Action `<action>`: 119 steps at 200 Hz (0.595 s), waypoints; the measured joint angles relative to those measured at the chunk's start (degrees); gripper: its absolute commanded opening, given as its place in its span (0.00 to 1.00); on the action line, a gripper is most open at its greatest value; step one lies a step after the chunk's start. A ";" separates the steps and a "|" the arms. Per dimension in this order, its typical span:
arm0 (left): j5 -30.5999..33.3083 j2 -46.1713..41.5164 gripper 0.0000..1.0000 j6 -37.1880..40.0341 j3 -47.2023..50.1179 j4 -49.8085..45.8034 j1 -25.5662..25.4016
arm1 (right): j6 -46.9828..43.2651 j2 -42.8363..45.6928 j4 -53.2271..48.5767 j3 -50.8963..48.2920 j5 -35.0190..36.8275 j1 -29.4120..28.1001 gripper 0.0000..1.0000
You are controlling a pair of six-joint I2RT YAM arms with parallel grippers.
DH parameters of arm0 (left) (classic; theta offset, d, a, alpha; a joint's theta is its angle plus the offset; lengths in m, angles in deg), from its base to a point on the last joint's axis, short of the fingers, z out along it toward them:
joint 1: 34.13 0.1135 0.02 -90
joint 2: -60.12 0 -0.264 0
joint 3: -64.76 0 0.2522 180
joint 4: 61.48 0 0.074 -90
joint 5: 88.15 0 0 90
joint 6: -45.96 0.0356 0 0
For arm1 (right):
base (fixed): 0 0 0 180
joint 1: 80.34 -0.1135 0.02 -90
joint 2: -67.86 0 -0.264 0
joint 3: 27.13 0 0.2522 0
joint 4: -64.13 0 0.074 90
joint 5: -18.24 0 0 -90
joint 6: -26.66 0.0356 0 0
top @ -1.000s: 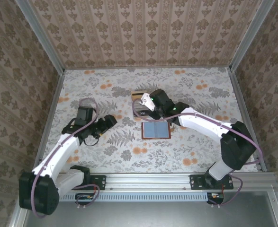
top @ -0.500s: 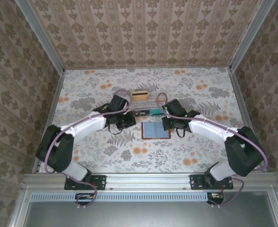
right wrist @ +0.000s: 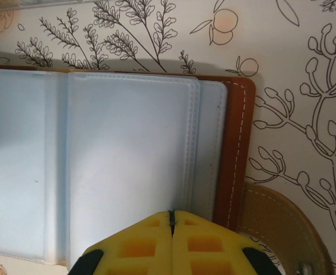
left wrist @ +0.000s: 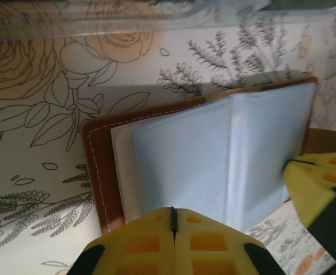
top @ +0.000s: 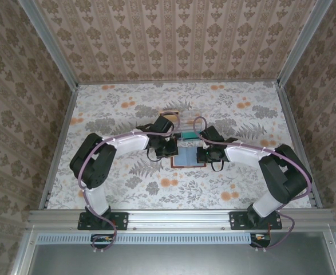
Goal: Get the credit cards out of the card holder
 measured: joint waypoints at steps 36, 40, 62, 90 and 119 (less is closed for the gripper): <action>0.02 1.90 0.00 0.39 -0.11 -0.85 -1.16 | 0.22 -0.26 0.46 0.00 -0.31 0.00 0.00; 0.07 1.95 0.00 0.42 -0.22 -0.90 -1.31 | 0.22 -0.28 0.48 0.00 -0.39 0.00 0.00; -0.13 2.54 0.00 0.55 -0.76 -0.87 -1.92 | 0.22 -0.50 0.81 0.02 -0.94 0.00 0.00; -0.68 4.00 0.00 1.29 -2.36 -0.85 -2.86 | 0.39 -0.70 1.29 0.07 -1.60 0.15 0.00; -1.14 4.57 0.00 1.60 -2.78 -0.83 -3.17 | 0.42 -0.79 1.38 0.07 -1.90 0.17 0.00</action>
